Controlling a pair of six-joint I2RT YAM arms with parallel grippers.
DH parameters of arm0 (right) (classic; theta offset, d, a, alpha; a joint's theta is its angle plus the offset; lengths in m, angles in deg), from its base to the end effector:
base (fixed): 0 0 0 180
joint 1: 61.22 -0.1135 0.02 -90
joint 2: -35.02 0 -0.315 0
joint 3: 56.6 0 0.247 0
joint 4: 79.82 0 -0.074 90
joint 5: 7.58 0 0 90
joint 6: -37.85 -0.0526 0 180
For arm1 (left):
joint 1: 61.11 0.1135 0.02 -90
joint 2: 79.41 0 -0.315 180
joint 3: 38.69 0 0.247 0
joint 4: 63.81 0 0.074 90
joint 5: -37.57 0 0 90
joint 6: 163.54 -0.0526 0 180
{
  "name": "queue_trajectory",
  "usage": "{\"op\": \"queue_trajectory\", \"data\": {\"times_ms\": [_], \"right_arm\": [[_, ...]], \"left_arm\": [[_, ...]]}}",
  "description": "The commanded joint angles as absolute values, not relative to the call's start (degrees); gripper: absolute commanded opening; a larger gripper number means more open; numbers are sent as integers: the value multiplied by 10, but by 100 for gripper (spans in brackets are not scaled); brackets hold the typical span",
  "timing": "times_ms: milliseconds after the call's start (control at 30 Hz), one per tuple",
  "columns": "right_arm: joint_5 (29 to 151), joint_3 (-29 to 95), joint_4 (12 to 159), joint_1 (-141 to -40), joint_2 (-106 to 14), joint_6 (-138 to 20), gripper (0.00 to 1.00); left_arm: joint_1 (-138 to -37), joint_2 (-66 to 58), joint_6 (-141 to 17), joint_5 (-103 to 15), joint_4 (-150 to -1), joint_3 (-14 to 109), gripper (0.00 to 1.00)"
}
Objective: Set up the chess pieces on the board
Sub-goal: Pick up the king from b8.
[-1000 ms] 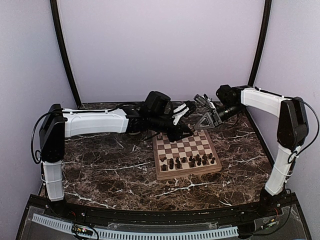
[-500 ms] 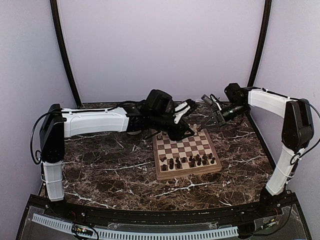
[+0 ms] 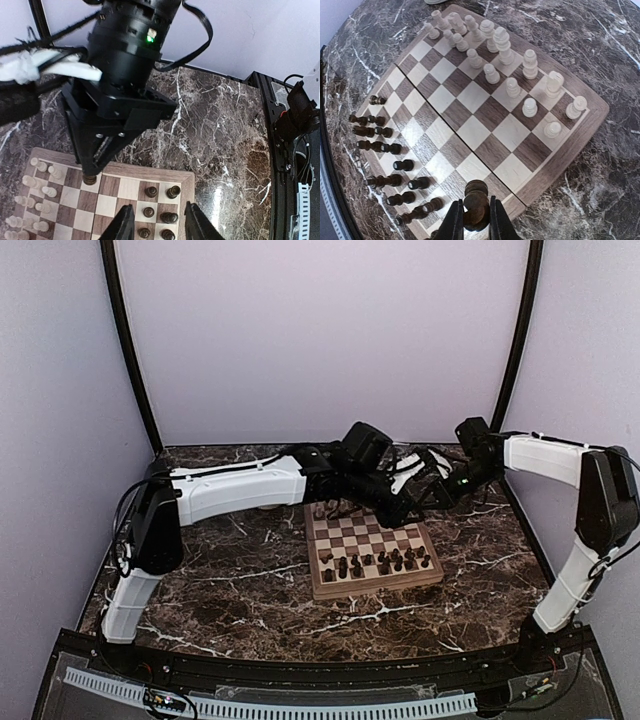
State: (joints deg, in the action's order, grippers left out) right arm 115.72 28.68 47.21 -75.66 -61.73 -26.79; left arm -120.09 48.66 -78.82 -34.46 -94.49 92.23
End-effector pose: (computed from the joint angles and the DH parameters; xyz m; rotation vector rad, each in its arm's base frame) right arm 0.3317 0.1152 0.2708 -1.0348 2.3484 0.7070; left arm 0.2802 -0.4974 0.3159 1.3141 1.7080 -0.8868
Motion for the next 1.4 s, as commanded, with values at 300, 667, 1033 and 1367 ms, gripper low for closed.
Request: {"op": "queue_trajectory", "data": {"times_ms": [300,667,1033,1367], "right_arm": [[1083,278,523,-748,-589,-272,4],[1084,277,523,-747,-589,-271,4],[1086,277,522,-747,-590,-270,4],[1087,274,523,-747,-589,-269,4]], "left_arm": [[-1217,615,-784,-329,-1110,1067,31],[-1221,638,-788,-320,-1109,1081,27],[-1223,653,-798,-311,-1126,1091,31],[-1223,640,-797,-304,-1117,1105,7]]}}
